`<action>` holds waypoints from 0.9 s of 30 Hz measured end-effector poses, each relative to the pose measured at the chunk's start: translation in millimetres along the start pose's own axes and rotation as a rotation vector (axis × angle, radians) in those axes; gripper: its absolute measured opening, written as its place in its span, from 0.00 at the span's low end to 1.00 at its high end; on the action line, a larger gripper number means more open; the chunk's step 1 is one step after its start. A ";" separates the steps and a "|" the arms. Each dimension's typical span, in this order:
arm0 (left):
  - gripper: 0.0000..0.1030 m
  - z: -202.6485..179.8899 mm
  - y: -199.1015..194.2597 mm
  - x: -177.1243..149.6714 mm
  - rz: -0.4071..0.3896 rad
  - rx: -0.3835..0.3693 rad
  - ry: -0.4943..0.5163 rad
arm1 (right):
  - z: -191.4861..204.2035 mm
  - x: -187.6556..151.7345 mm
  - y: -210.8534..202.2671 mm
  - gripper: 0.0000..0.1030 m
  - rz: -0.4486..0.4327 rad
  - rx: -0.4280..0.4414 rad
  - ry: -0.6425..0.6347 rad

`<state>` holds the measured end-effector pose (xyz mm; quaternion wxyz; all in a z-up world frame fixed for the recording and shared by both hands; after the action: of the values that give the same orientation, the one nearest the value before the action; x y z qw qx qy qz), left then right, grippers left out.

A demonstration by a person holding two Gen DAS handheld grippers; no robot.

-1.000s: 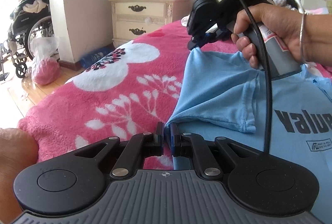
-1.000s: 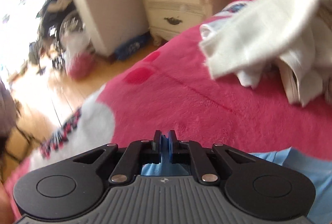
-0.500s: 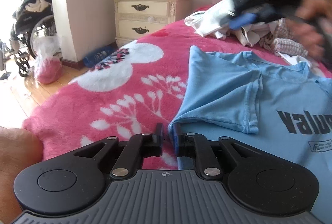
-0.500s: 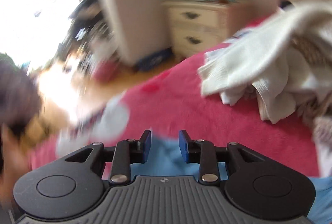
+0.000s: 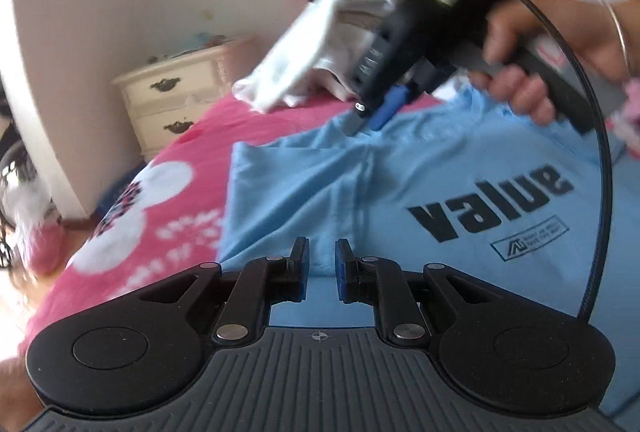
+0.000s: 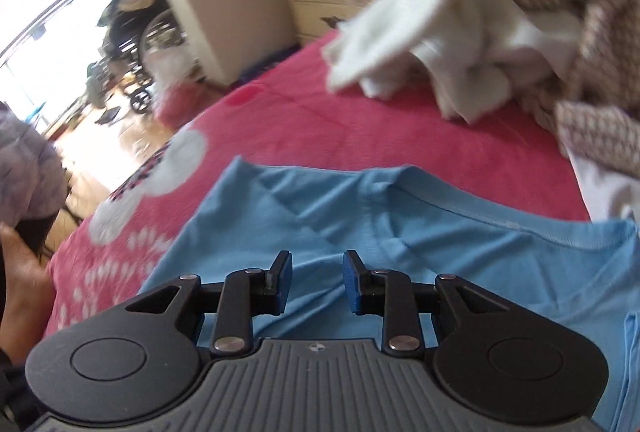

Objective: Fold clothes

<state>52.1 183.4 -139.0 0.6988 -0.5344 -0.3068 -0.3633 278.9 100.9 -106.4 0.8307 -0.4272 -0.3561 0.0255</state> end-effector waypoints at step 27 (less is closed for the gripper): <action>0.25 -9.9 -1.4 -14.0 0.087 -0.143 0.050 | -17.1 2.8 0.9 0.30 -0.092 -0.017 0.095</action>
<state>43.7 176.1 -152.1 0.6814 -0.5865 -0.2392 -0.3668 291.7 90.7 -112.0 0.8433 -0.4182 -0.3358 -0.0360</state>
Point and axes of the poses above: each gripper's, at about its wrist camera, not at the fingertips, and y roughly the way its jaws point, z to its left, x to its top, the point moved 2 cm from there along y, roughly the way its jaws point, and after that the axes turned 9 degrees about x, right-handed, at the moved point
